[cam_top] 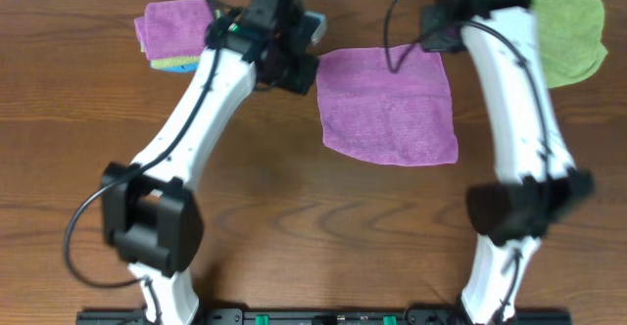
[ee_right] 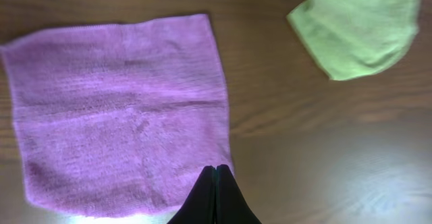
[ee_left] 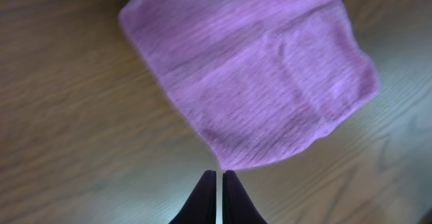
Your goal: Fold the cloth
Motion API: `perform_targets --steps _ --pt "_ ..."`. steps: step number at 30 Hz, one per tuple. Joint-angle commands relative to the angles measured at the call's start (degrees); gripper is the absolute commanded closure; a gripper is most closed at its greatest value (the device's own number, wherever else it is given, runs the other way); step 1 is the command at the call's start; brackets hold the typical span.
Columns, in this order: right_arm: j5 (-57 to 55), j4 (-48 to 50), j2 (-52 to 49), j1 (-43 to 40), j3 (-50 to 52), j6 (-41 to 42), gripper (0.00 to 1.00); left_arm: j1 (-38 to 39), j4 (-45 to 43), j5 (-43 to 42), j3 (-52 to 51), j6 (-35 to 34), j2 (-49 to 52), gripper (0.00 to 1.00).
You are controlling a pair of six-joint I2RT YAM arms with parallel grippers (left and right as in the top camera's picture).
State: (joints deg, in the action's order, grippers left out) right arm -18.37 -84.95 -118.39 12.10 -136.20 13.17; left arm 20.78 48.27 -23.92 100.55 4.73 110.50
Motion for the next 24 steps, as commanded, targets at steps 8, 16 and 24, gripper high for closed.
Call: perform_targets --steps 8,16,24 --pt "-1.9 13.9 27.7 -0.7 40.3 -0.5 0.98 -0.9 -12.5 1.6 -31.0 -2.8 -21.3 0.94" --pt "6.8 32.8 41.7 -0.7 71.4 -0.6 0.99 -0.8 -25.7 -4.5 -42.7 -7.7 -20.5 0.94" --pt "9.4 42.6 37.6 -0.9 81.4 -0.5 0.99 1.0 -26.6 -4.7 -42.8 -7.8 -20.3 0.94"
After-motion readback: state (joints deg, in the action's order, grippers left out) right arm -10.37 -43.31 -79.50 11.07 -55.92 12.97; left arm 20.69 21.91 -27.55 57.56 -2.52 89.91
